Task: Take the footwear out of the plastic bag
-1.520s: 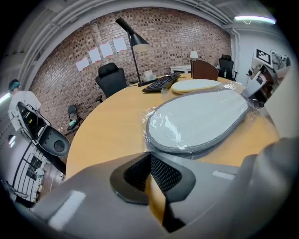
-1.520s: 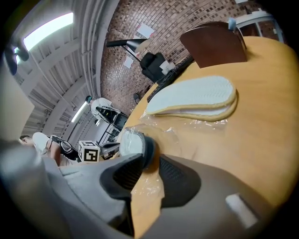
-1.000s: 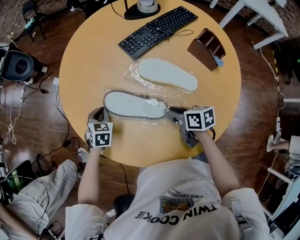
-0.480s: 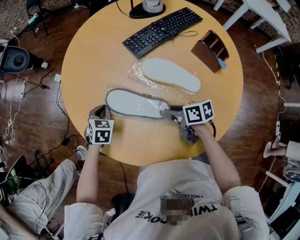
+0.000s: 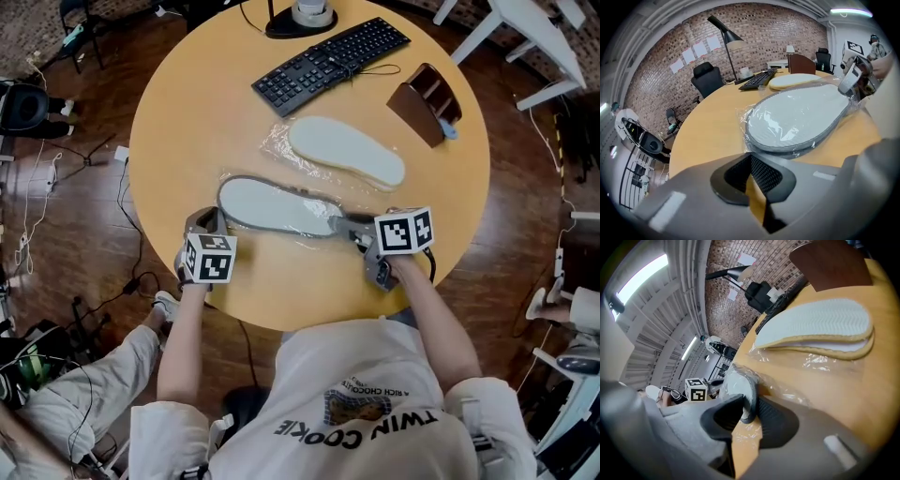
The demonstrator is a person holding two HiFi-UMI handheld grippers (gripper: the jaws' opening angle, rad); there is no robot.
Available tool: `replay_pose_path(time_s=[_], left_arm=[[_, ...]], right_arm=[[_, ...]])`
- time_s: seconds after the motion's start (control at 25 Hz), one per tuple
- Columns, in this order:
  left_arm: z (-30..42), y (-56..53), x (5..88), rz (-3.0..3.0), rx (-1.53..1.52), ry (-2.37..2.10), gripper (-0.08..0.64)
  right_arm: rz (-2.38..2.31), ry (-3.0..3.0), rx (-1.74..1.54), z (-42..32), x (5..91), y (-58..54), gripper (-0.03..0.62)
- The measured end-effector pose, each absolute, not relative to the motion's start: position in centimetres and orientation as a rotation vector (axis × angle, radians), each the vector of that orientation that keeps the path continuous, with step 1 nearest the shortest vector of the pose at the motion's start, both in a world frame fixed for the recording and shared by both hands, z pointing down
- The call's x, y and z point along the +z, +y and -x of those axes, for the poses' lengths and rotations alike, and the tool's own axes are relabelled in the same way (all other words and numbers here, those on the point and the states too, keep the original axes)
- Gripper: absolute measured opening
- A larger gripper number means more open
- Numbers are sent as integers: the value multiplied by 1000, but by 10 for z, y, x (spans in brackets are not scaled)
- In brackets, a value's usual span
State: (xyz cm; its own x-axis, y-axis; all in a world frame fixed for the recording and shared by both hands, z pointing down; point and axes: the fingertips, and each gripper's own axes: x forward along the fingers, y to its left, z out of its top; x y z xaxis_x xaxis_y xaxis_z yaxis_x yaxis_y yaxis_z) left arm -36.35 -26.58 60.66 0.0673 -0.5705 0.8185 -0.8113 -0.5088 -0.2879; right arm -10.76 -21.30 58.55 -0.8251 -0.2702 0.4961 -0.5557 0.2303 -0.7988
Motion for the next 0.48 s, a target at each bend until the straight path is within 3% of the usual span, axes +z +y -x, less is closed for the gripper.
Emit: replay_pose_path(time_s=[0.48], left_arm=[[362, -267, 607, -2036, 1460, -1439, 5]], right_arm=[[-871, -2259, 1585, 76, 578, -205, 94]])
